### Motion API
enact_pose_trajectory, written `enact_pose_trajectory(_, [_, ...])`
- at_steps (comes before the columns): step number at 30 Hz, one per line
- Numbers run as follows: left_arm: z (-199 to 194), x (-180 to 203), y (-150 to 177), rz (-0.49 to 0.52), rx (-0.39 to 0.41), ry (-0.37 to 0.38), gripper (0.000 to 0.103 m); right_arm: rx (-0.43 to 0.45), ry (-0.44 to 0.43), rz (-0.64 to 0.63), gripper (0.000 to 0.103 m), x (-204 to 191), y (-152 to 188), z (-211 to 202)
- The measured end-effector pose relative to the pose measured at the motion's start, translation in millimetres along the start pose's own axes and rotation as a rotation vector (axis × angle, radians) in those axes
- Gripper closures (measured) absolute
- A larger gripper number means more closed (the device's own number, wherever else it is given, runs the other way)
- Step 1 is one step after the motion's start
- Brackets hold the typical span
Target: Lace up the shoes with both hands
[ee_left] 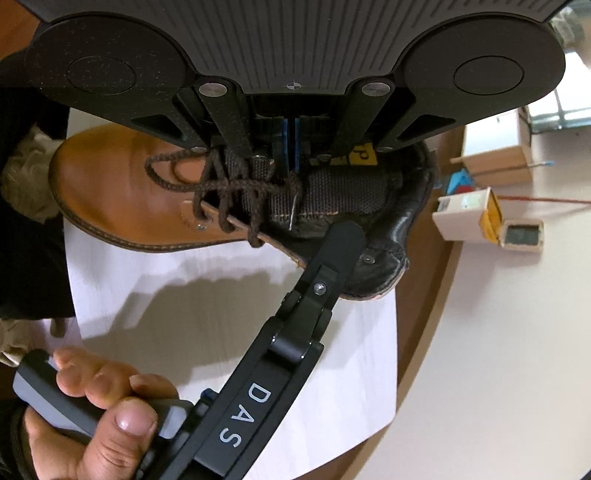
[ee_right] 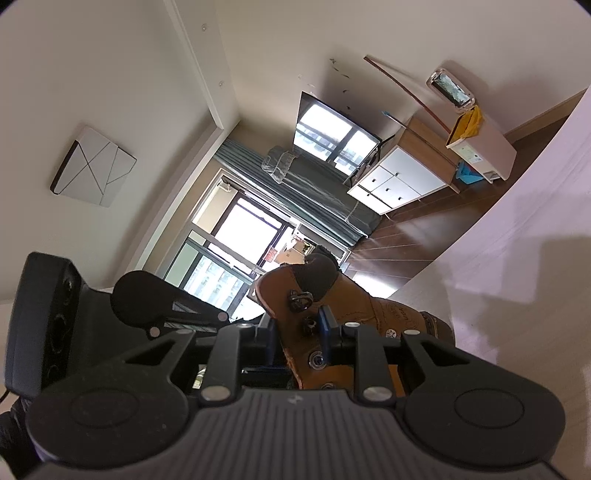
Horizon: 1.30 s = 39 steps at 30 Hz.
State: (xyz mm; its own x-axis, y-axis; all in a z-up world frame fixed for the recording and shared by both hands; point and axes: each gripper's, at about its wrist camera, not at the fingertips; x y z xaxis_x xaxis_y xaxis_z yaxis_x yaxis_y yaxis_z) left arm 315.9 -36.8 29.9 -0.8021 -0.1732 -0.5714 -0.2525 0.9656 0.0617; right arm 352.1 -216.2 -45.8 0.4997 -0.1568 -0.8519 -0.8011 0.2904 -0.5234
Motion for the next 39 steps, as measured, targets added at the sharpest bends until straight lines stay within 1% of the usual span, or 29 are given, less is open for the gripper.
enact_pose_trajectory(12, [10, -14, -13, -0.076, -0.038, 0.075, 0.100, 0.005, -0.014, 0.014, 0.077, 5, 0, -1])
enact_pose_trajectory(18, [2, -15, -10, -0.094, -0.005, 0.078, 0.100, 0.007, -0.023, 0.021, 0.077, 8, 0, -1])
enact_pose_trajectory(22, [0, -17, -6, -0.115, 0.004, 0.080, 0.100, 0.008, -0.028, 0.024, 0.077, 9, 1, 0])
enact_pose_trajectory(28, [-2, -18, 0, -0.162, 0.050, 0.066, 0.100, 0.013, -0.028, 0.028, 0.077, 9, 1, 0])
enact_pose_trajectory(36, [-4, -16, 17, -0.166, 0.166, 0.062, 0.100, 0.007, -0.028, 0.018, 0.077, 8, 0, 0])
enact_pose_trajectory(39, [-5, -13, 23, -0.154, 0.191, 0.060, 0.100, -0.012, -0.031, 0.003, 0.077, 8, -3, 1])
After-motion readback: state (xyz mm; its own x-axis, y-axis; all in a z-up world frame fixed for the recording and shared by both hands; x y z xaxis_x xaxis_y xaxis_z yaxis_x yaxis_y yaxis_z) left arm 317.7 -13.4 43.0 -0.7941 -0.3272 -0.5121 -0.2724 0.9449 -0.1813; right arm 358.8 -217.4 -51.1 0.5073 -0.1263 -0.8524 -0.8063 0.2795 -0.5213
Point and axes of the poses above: each gripper's, at about its wrist camera, not at the fingertips, and z roughly the way its jaws point, x to its right, y to its underside, and after that the axes turned 5 degrees about -y, right-handed
